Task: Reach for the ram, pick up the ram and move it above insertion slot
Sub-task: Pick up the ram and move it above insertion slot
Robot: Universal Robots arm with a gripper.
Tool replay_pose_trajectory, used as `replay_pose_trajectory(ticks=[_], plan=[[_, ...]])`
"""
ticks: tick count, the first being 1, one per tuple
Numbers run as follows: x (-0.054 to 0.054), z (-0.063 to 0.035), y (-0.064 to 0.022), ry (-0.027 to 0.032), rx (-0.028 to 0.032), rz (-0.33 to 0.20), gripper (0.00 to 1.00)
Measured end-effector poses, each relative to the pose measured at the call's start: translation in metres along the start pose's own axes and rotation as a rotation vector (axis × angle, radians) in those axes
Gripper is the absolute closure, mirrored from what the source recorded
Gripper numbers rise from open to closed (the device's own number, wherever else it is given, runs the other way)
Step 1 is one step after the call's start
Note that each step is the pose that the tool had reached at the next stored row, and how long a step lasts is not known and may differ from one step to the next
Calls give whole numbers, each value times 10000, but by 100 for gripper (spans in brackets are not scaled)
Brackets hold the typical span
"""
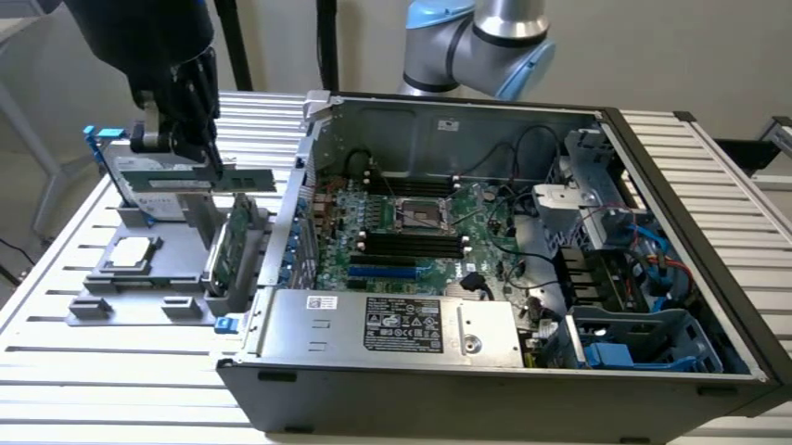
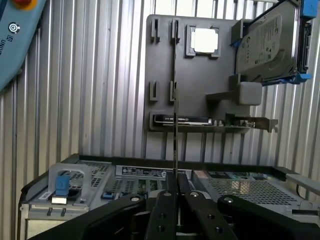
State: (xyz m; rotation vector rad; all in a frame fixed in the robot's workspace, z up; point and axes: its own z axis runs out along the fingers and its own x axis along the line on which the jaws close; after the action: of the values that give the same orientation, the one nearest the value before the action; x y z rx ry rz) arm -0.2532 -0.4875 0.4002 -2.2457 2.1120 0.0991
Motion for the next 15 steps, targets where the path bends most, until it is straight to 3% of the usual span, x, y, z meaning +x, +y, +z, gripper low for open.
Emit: replay_pose_trajectory(ticks=[15], plan=[[-14,-67,-626,-72,4,-1,87]])
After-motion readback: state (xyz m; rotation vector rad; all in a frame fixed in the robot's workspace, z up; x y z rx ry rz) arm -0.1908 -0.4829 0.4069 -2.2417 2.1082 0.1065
